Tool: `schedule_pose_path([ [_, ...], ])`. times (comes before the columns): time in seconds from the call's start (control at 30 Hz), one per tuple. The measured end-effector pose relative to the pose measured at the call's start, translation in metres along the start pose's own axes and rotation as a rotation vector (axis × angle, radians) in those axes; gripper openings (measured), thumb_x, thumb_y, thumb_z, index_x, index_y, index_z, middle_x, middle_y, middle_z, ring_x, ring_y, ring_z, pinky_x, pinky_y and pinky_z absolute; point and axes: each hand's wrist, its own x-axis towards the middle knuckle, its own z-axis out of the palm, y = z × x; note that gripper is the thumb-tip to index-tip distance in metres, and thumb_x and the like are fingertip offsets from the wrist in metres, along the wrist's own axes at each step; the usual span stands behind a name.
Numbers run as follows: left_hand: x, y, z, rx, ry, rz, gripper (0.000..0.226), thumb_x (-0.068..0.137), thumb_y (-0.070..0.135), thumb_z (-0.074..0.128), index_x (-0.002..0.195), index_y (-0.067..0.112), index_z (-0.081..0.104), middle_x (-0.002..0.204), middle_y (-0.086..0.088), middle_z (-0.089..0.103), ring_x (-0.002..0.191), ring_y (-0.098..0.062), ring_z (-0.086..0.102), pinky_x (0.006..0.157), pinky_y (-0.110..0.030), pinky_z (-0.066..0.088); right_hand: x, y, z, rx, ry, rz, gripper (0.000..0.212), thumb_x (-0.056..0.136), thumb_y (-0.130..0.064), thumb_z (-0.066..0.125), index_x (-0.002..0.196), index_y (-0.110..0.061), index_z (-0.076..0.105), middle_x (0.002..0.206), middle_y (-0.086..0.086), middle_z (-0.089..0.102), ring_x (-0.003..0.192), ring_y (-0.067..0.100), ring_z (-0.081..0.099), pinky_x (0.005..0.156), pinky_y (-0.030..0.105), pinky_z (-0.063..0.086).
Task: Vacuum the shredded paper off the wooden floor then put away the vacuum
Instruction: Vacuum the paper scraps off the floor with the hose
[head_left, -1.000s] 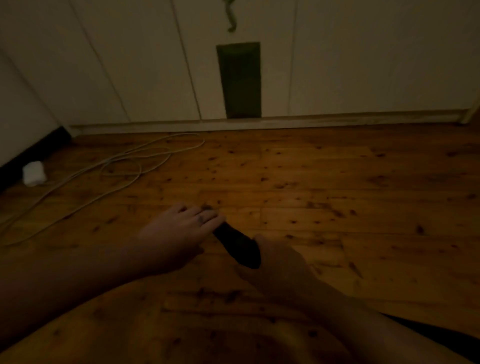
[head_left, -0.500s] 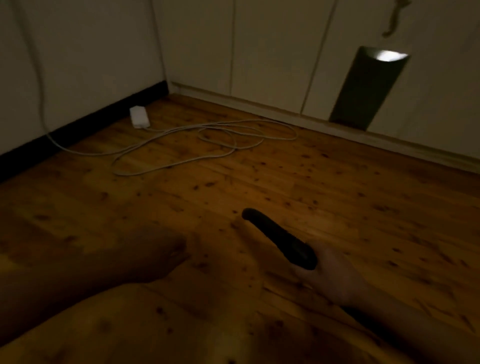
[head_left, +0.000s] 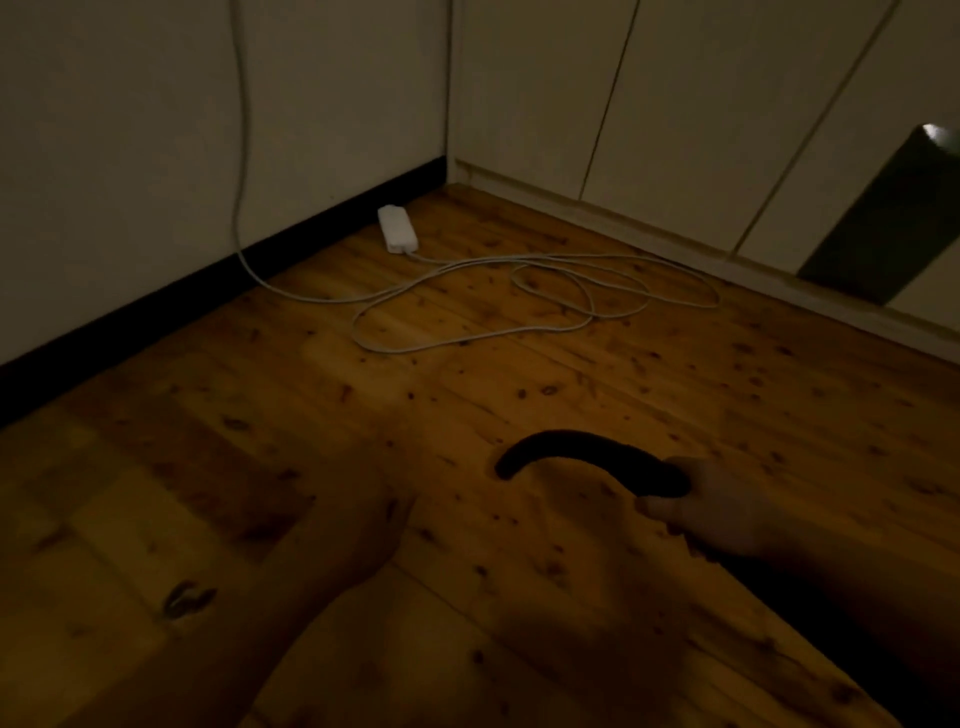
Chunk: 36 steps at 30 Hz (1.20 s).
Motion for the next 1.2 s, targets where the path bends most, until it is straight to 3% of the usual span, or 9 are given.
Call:
schedule_pose_path([
  [0.07, 0.005, -0.015, -0.005, -0.01, -0.022, -0.012, 0.034, 0.1, 0.043, 0.037, 0.096, 0.026, 0.066, 0.072, 0.002, 0.054, 0.064, -0.015, 0.053, 0.063, -0.029, 0.039, 0.012, -0.016, -0.006, -0.021, 0.027, -0.004, 0.018, 0.093, -0.03, 0.065, 0.105, -0.02, 0.055, 0.075, 0.006, 0.065, 0.045, 0.009, 0.057, 0.046, 0.023, 0.049],
  [0.13, 0.011, -0.021, -0.015, -0.002, -0.023, -0.035, 0.029, 0.1, 0.042, 0.039, 0.077, 0.035, 0.056, 0.068, 0.005, 0.048, 0.062, -0.013, 0.049, 0.064, -0.03, 0.039, 0.02, -0.03, -0.011, 0.029, 0.052, -0.009, 0.022, 0.092, -0.029, 0.066, 0.108, -0.021, 0.052, 0.077, 0.007, 0.064, 0.048, 0.013, 0.058, 0.046, 0.025, 0.049],
  [0.3, 0.032, -0.02, -0.042, 0.029, 0.031, -0.024, 0.037, 0.099, 0.043, 0.041, 0.065, 0.031, 0.035, 0.064, 0.007, 0.041, 0.056, -0.008, 0.043, 0.054, -0.027, 0.031, 0.035, -0.048, -0.013, 0.013, 0.01, -0.009, 0.026, 0.094, -0.038, 0.061, 0.11, -0.019, 0.05, 0.082, 0.008, 0.066, 0.052, 0.015, 0.059, 0.044, 0.023, 0.047],
  [0.5, 0.02, -0.021, -0.06, 0.14, -0.01, -0.026, 0.018, 0.1, 0.046, 0.039, 0.089, 0.032, 0.038, 0.074, 0.011, 0.043, 0.062, -0.007, 0.044, 0.063, -0.027, 0.039, 0.105, -0.074, 0.023, 0.219, 0.039, -0.019, 0.039, 0.093, -0.043, 0.06, 0.094, -0.004, 0.061, 0.065, 0.008, 0.063, 0.045, 0.017, 0.057, 0.046, 0.028, 0.046],
  [0.57, 0.012, -0.038, -0.057, 0.194, -0.022, -0.113, 0.024, 0.098, 0.05, 0.039, 0.092, 0.028, 0.045, 0.08, 0.007, 0.051, 0.07, -0.011, 0.051, 0.065, -0.028, 0.042, 0.129, -0.085, 0.043, 0.223, 0.036, -0.078, 0.038, 0.091, -0.045, 0.061, 0.093, -0.007, 0.06, 0.071, 0.011, 0.064, 0.054, 0.022, 0.059, 0.05, 0.03, 0.046],
  [0.7, -0.008, -0.055, -0.07, 0.272, -0.078, -0.216, 0.042, 0.095, 0.06, 0.034, 0.126, 0.035, 0.048, 0.105, 0.008, 0.062, 0.092, -0.012, 0.061, 0.076, -0.028, 0.049, 0.162, -0.085, 0.064, 0.201, 0.07, -0.084, 0.036, 0.093, -0.039, 0.061, 0.072, -0.011, 0.051, 0.065, 0.005, 0.055, 0.054, 0.019, 0.052, 0.048, 0.026, 0.039],
  [0.77, -0.023, -0.051, -0.083, 0.303, -0.129, -0.2, 0.044, 0.09, 0.068, 0.025, 0.11, 0.036, 0.048, 0.094, 0.009, 0.062, 0.08, -0.008, 0.061, 0.068, -0.026, 0.048, 0.177, -0.076, 0.07, 0.188, 0.071, -0.064, 0.038, 0.094, -0.038, 0.06, 0.07, -0.012, 0.048, 0.065, 0.007, 0.055, 0.056, 0.022, 0.054, 0.051, 0.029, 0.042],
  [0.93, -0.035, -0.038, -0.1, 0.592, -0.203, -0.197, 0.04, 0.097, 0.056, 0.031, 0.116, 0.029, 0.052, 0.112, 0.007, 0.063, 0.1, -0.013, 0.062, 0.066, -0.025, 0.04, 0.204, -0.059, 0.075, 0.202, 0.111, 0.0, 0.043, 0.096, -0.04, 0.057, 0.068, -0.008, 0.047, 0.065, 0.009, 0.052, 0.056, 0.022, 0.05, 0.051, 0.028, 0.038],
  [1.2, -0.037, -0.057, -0.098, 0.527, -0.19, -0.257, 0.036, 0.095, 0.057, 0.034, 0.115, 0.032, 0.05, 0.111, 0.01, 0.062, 0.099, -0.013, 0.062, 0.074, -0.027, 0.047, 0.216, -0.078, 0.104, 0.256, 0.092, -0.044, 0.044, 0.095, -0.046, 0.054, 0.071, -0.011, 0.047, 0.067, 0.007, 0.05, 0.056, 0.02, 0.047, 0.05, 0.028, 0.035],
])
